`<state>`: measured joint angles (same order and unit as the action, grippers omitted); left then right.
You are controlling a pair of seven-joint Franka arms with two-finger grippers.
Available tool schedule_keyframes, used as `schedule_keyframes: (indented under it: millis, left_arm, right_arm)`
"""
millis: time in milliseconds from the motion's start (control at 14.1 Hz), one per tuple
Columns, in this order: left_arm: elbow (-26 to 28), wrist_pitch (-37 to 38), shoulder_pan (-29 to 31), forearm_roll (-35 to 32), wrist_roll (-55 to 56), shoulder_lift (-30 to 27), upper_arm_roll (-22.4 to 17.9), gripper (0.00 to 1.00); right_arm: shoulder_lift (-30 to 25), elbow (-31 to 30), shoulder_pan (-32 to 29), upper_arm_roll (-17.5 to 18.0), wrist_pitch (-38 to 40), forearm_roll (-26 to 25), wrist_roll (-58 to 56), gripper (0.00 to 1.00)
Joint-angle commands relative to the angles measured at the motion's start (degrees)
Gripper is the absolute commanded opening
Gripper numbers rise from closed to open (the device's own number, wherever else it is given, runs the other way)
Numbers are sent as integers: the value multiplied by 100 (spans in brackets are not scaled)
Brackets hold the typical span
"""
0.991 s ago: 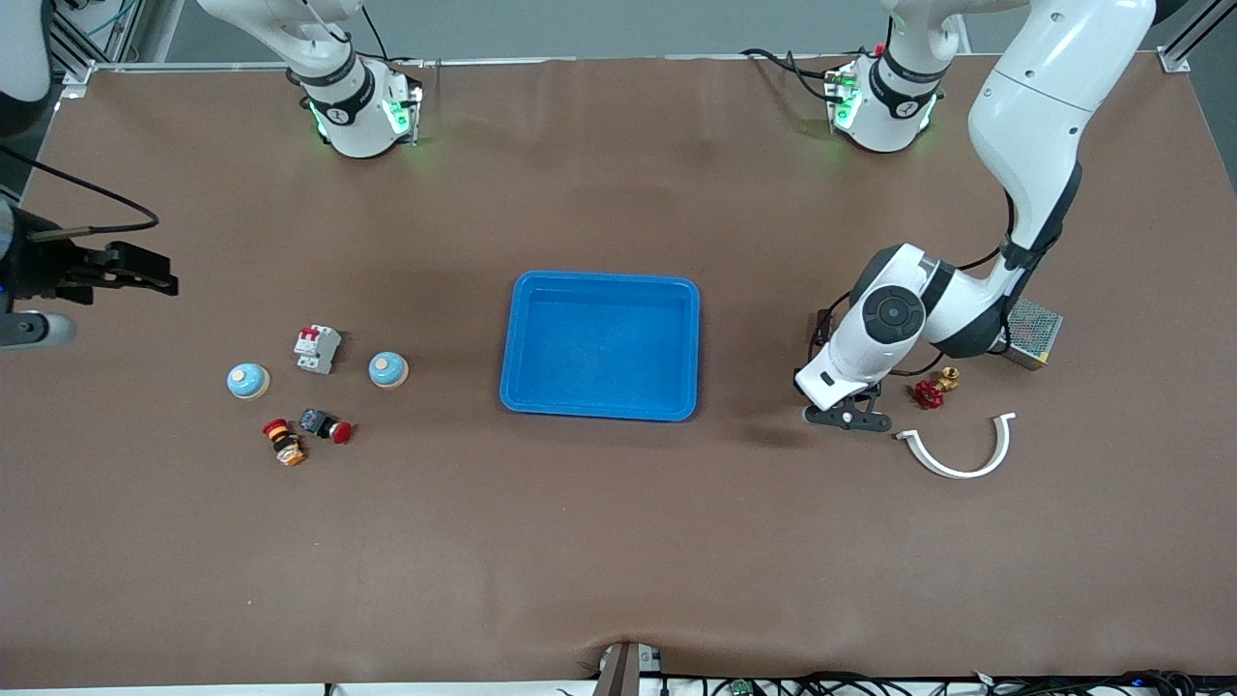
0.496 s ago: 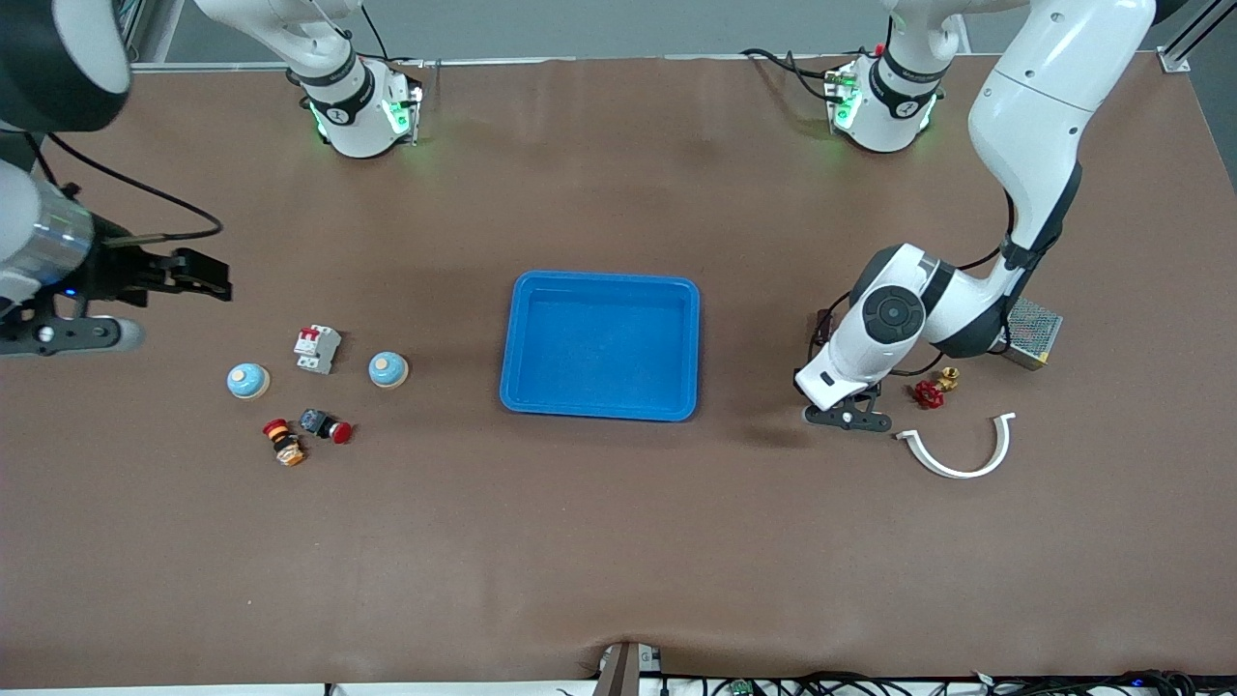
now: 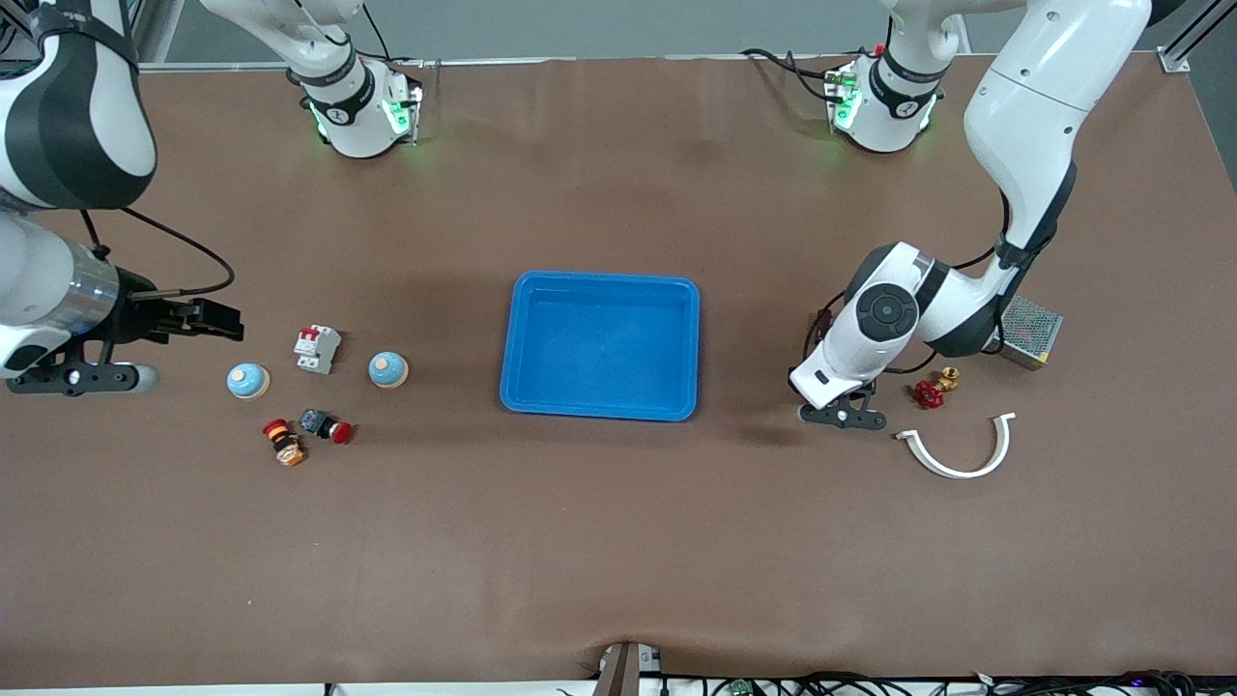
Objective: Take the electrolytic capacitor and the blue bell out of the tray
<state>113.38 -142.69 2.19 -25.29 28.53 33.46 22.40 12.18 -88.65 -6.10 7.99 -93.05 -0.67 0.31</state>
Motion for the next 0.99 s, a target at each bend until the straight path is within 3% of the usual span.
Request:
schedule_keyframes:
  millis: [0, 354, 425, 496, 566, 779, 921]
  left_arm:
    - [9, -31, -8, -37, 152, -15, 36, 4]
    - [9, -31, -17, -37, 161, -15, 36, 4]
    - [9, -31, -17, -46, 153, -15, 36, 18]
    - [9, -31, -26, -63, 152, -15, 45, 85]
    - [9, -22, -26, -98, 144, -15, 45, 100]
    - [9, -22, -43, -90, 161, -15, 45, 100]
    - [9, -22, -61, -90, 161, -15, 45, 100]
  right_arm:
    - [-251, -302, -304, 141, -117, -30, -294, 100]
    - [-392, -170, -304, -140, 216, -39, -426, 100]
    - [-435, -144, -304, -158, 252, -39, -461, 100]
    - [-479, -135, -296, -236, 261, -39, -548, 100]
    - [-506, -135, -261, -341, 261, -30, -619, 100]
    - [-585, -126, -121, -517, 331, -30, -742, 100]
    - [-611, -108, 326, -964, 384, -30, -743, 100]
